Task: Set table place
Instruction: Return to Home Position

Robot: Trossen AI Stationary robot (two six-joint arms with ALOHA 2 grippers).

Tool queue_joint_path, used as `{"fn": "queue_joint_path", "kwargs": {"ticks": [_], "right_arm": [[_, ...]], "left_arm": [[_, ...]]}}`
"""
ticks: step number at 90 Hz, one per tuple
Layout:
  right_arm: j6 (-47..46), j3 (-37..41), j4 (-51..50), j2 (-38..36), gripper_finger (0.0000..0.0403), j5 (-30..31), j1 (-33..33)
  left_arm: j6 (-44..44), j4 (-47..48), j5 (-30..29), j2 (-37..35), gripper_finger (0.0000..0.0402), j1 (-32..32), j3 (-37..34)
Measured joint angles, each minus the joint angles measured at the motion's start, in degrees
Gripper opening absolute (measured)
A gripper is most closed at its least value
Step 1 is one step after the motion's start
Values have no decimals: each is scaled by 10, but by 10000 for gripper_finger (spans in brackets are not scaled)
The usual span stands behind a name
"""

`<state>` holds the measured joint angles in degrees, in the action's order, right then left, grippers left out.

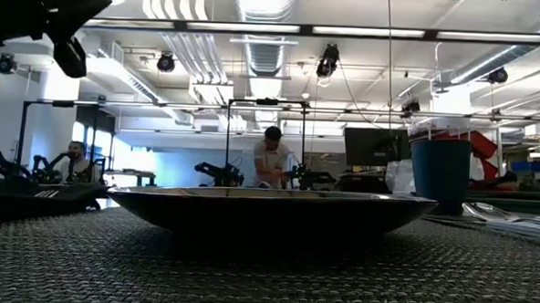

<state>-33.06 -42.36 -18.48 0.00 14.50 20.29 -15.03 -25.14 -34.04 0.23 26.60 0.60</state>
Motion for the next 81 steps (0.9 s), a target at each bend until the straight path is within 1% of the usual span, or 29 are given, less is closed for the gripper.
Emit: {"fn": "queue_joint_path", "kwargs": {"ticks": [7, 13, 18, 22, 29, 43, 57, 64, 81], "right_arm": [[-4, 15, 6, 0, 0, -1, 0], [-4, 30, 13, 0, 0, -2, 0], [-4, 46, 22, 0, 0, -3, 0], [-4, 62, 35, 0, 0, -12, 0], [-4, 90, 52, 0, 0, -30, 0], [-3, 143, 80, 0, 0, -61, 0], [-4, 196, 98, 0, 0, -72, 0], [-11, 230, 135, 0, 0, -78, -1], [-30, 326, 276, -1, 0, -108, -13]], "left_arm": [[-14, 8, 29, 0, 20, -19, 0], [-39, 40, 43, 1, 20, -36, 0], [-56, 57, 67, 0, 20, -47, 0], [-65, 67, 80, 0, 20, -55, 0], [-68, 88, 81, 2, 20, -65, 0], [-54, 90, 87, 2, 20, -67, 0], [-64, 125, 91, 2, 20, -69, -1], [-72, 133, 91, 2, 20, -69, -1], [-67, 133, 92, 2, 20, -69, -1]]}}
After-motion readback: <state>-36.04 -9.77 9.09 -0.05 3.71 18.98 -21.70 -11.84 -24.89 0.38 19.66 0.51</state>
